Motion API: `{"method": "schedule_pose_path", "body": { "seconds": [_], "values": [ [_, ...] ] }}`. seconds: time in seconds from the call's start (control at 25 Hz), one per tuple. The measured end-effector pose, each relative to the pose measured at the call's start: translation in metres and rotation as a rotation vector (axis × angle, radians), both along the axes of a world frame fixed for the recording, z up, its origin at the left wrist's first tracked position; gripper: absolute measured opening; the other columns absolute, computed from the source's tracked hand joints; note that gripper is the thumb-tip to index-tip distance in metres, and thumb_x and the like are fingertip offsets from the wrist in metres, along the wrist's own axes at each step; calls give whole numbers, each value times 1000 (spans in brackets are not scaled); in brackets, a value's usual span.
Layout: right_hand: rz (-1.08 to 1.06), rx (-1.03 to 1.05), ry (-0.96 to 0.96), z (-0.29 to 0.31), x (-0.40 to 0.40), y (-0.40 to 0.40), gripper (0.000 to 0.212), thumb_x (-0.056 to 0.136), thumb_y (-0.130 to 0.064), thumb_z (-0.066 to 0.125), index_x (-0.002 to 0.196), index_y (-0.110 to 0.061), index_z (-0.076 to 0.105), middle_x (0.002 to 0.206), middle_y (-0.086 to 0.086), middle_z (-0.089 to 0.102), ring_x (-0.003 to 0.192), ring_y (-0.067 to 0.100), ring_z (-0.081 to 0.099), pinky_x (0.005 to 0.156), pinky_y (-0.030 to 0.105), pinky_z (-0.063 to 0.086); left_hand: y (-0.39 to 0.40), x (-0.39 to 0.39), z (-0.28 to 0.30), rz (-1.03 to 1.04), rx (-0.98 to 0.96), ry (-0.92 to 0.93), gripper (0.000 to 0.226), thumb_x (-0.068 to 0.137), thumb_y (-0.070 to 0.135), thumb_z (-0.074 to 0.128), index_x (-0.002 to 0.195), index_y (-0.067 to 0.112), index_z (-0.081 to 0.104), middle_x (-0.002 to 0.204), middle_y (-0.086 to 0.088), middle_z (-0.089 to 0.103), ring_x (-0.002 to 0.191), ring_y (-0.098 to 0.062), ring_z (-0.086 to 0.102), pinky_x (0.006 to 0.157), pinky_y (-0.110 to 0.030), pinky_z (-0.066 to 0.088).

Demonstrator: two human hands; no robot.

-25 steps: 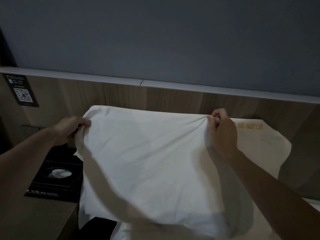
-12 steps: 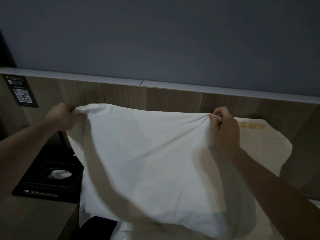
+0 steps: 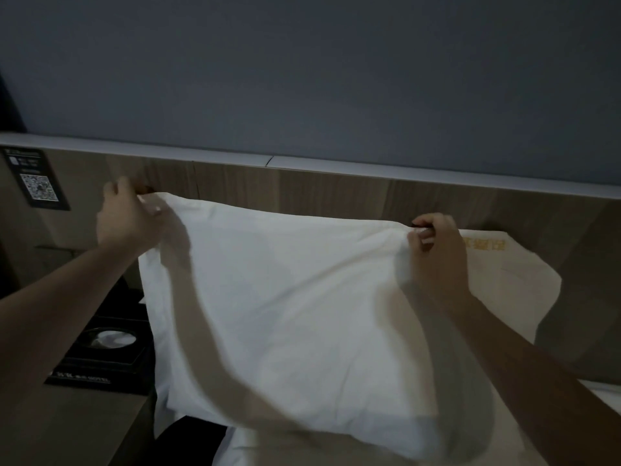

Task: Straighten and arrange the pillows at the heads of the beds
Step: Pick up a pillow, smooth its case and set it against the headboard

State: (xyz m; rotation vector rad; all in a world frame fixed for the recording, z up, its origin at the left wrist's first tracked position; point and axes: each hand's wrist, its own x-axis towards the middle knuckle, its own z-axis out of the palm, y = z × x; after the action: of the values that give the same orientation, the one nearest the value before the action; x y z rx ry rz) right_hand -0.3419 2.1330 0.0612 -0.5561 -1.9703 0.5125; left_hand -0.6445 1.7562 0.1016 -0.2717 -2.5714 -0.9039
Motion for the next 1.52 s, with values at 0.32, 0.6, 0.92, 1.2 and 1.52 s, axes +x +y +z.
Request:
{"method": "schedule_pose_path", "body": {
  "seconds": [0.32,0.6,0.92,1.2,1.52],
  "values": [
    [-299,77,-95,-20,87,61,30,90,-19,65,118,-7,62,122,17,64,115,39,57,101,52,45,49,58,-14,-386,-235,175,64,77,22,81,134,10,54,143,-18,43,118,-49,54,89,-56,53],
    [-291,-459,-140,2,118,92,42,97,-43,63,132,-20,63,131,12,69,122,37,63,106,49,48,96,91,-3,-502,-294,127,47,82,23,70,127,22,58,131,-6,47,97,-39,66,79,-43,53],
    [-151,-518,-388,27,125,95,31,102,-36,59,122,-16,73,113,15,69,104,31,61,94,43,48,115,91,-6,-479,-341,98,26,87,21,59,114,21,60,122,-7,61,99,-38,65,78,-43,52],
    [-315,-37,21,28,121,103,18,92,-31,69,91,-14,74,93,9,70,86,25,63,77,35,46,124,86,-8,-380,-367,145,21,90,29,59,110,21,58,112,-9,69,95,-38,66,70,-38,45],
    [-299,-92,201,2,107,114,31,84,-26,74,113,-15,75,117,15,68,108,16,59,86,15,42,104,89,-22,-363,-175,141,26,96,36,57,112,18,51,120,-11,59,95,-40,63,71,-43,48]
  ]
}}
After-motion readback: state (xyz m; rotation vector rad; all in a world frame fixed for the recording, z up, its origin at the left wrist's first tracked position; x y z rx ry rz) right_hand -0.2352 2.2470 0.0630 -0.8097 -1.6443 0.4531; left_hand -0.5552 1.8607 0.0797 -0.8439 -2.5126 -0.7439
